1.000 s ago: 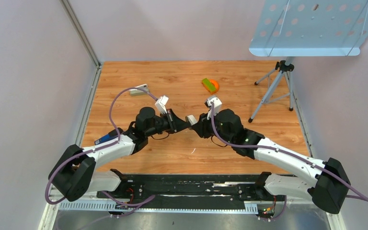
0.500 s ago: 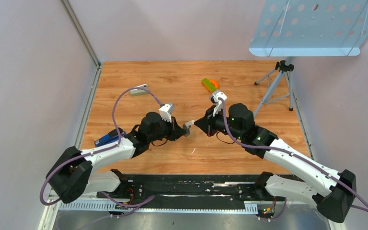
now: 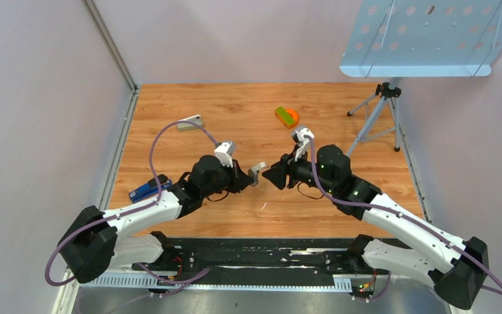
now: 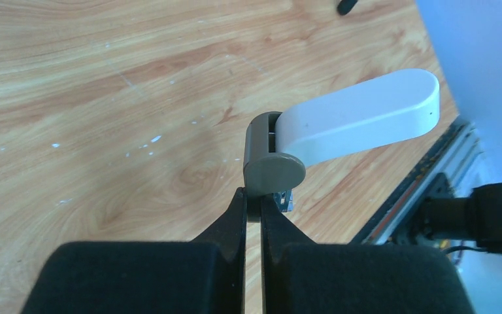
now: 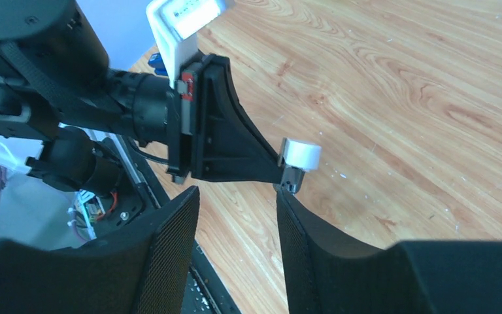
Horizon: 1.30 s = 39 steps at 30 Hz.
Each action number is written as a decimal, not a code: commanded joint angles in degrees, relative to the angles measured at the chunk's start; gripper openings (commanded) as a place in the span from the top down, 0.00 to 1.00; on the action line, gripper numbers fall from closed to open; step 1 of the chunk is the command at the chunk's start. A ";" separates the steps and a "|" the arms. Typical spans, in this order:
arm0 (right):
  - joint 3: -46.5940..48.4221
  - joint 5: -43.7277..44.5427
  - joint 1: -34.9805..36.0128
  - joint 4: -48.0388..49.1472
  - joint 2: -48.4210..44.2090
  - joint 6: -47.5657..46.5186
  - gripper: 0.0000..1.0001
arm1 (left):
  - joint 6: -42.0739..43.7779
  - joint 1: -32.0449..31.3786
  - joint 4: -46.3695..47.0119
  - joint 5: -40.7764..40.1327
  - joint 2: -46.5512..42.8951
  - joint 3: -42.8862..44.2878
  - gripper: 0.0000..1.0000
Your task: Load the staples into the stapler
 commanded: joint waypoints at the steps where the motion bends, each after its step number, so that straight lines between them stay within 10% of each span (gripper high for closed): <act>1: -4.63 3.78 0.85 6.62 -2.28 3.35 0.47 | -8.10 -0.31 2.33 1.59 -1.21 3.20 1.00; 20: -2.05 17.60 7.27 13.23 8.28 1.56 0.42 | -11.20 -0.31 2.63 5.30 -5.11 4.12 1.00; 39: -0.26 19.53 7.95 17.19 14.65 1.78 0.71 | -11.20 -0.30 3.98 4.84 -6.15 2.86 1.00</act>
